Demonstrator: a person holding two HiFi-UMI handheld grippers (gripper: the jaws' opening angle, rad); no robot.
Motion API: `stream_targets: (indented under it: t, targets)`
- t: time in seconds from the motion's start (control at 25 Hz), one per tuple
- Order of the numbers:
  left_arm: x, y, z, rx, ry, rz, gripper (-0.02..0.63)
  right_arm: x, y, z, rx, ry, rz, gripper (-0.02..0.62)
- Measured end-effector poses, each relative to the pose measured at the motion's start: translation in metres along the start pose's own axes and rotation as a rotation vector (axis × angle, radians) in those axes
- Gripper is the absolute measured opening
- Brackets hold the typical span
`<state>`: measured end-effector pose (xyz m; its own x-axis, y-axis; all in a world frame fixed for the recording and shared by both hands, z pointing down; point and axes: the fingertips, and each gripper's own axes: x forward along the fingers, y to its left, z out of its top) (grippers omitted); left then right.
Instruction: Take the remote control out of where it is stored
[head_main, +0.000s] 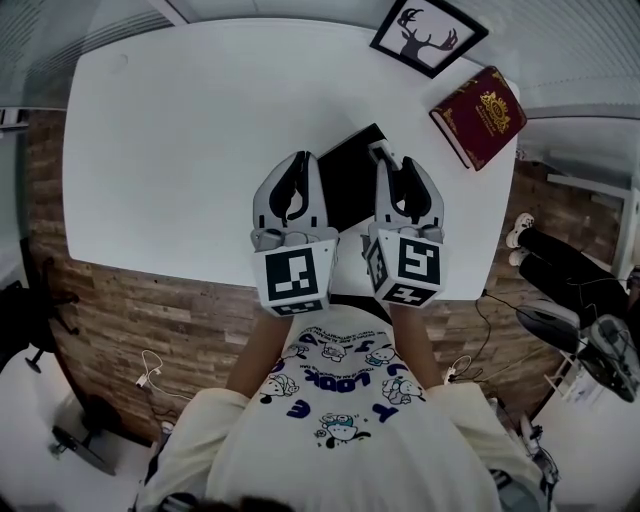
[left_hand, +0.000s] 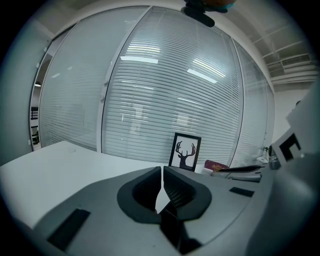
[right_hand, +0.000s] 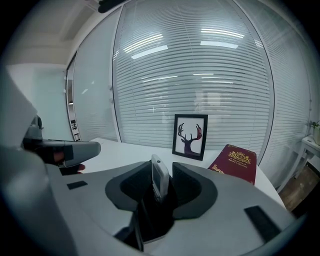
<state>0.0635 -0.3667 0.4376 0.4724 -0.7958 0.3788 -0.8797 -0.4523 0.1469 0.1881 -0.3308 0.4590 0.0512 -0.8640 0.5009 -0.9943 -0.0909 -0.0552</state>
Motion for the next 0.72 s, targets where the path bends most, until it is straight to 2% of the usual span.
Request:
stream_targets:
  t: [0.36, 0.72]
  targets:
    - [0.007, 0.003, -0.001, -0.007, 0.006, -0.001, 0.028, 0.011, 0.001, -0.002, 0.011, 0.056, 0.03, 0.129]
    - [0.007, 0.008, -0.004, -0.011, 0.01, 0.003, 0.028, 0.017, 0.005, -0.009, -0.045, 0.169, 0.044, 0.129]
